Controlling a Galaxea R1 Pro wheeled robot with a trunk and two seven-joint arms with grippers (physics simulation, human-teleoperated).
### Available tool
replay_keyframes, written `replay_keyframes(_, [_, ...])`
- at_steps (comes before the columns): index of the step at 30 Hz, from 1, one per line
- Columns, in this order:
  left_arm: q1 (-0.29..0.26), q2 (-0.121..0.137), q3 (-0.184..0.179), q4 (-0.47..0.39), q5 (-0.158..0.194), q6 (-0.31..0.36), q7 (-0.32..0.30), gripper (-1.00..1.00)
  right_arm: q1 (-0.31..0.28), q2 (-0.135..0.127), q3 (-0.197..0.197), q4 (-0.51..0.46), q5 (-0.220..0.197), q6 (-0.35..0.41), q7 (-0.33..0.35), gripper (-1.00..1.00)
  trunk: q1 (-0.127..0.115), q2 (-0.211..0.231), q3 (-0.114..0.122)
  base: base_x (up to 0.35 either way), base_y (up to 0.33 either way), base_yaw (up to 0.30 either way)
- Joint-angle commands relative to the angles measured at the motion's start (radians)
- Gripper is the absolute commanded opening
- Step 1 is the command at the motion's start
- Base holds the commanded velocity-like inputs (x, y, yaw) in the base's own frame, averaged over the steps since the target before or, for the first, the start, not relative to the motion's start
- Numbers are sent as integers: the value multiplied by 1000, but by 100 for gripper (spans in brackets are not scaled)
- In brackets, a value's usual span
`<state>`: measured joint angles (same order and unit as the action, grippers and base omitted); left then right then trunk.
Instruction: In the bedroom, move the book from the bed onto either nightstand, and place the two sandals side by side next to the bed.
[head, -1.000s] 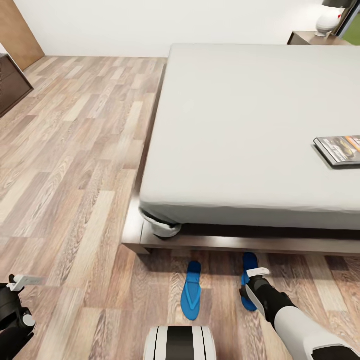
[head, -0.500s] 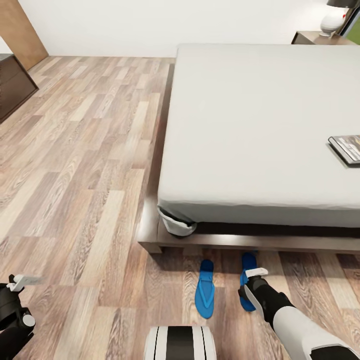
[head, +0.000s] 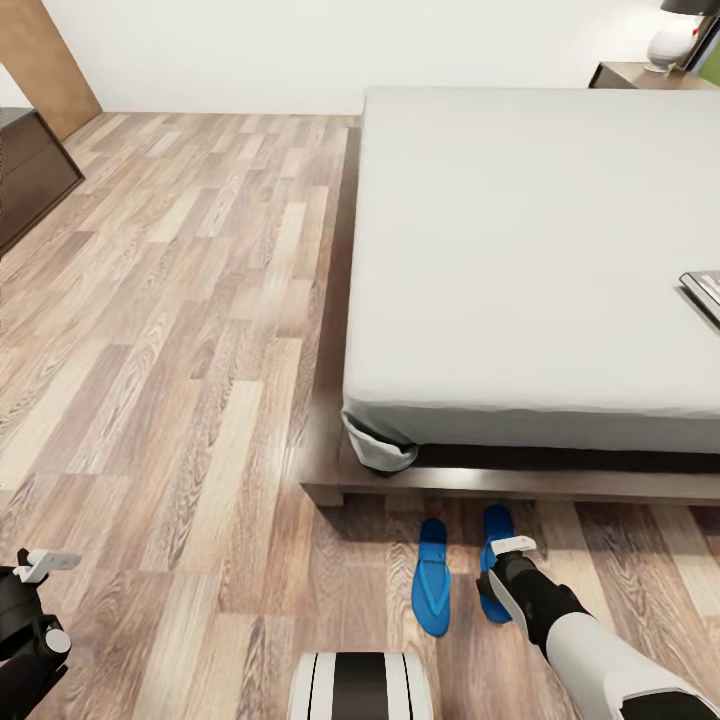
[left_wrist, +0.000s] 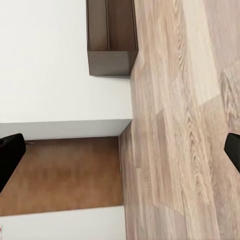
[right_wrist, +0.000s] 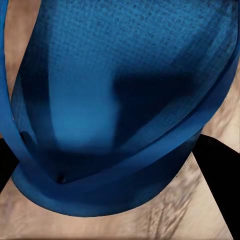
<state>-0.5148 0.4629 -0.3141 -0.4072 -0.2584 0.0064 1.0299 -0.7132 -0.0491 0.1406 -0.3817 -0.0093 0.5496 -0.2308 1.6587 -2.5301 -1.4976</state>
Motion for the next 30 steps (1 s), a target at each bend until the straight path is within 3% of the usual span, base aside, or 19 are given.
replay_keyframes(1, [-1,0,-3,1,-1,1,4,100,0,-1,7,-2,-1,7,-4,-100,0,0,-1,0,95,0])
replay_keyframes(12, [-1,0,-4,1,-1,0,5,100,0,-1,7,-2,-1,7,-4,-100,0,0,-1,0,105,0])
replay_keyframes(27, [-1,0,-5,-1,-1,-2,8,100,0,-8,7,-2,0,7,-4,-100,0,0,-1,0,8,0])
replay_keyframes(30, [-1,0,-5,-1,-1,-2,9,100,0,-10,7,-2,0,7,-4,-100,1,-1,-12,0,0,0])
